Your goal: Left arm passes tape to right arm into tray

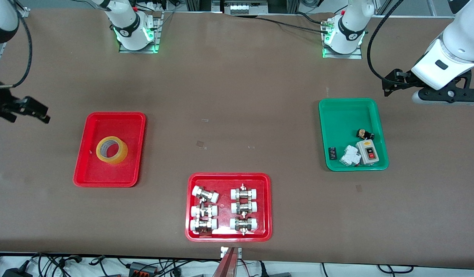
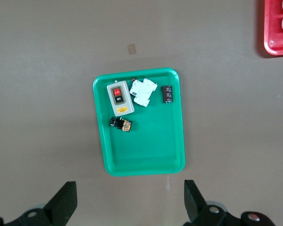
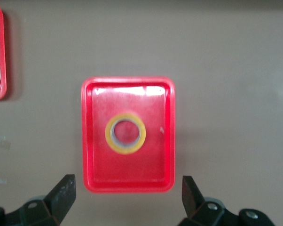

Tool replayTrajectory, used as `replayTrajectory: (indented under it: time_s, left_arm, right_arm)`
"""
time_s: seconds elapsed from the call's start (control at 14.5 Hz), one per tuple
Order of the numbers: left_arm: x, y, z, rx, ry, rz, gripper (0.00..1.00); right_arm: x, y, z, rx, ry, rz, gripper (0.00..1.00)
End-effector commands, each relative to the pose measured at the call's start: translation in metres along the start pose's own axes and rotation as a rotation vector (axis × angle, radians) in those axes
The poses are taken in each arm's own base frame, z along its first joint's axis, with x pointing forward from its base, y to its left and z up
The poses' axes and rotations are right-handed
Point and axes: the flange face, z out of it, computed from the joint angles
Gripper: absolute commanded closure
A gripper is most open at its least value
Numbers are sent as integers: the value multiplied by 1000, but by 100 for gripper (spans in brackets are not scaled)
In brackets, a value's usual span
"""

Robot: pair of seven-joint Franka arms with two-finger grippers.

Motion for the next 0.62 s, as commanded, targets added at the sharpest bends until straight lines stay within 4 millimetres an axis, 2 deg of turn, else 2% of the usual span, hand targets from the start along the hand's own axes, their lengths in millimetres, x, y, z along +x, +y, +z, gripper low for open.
replayTrajectory:
  time_s: [0.0, 0.14, 0.34, 0.55]
  left_arm:
    - [-5, -3, -7, -14, -3, 0, 0]
    - [-5, -3, -6, -14, -4, 0, 0]
    - [-5, -3, -6, -13, -6, 0, 0]
    - [-5, -3, -6, -13, -6, 0, 0]
  right_arm:
    - [-23, -2, 4, -10, -24, -4, 0]
    - [-18, -2, 7, -9, -27, -6, 0]
    - [-10, -3, -11, -8, -6, -10, 0]
    - [-10, -6, -14, -1, -2, -11, 0]
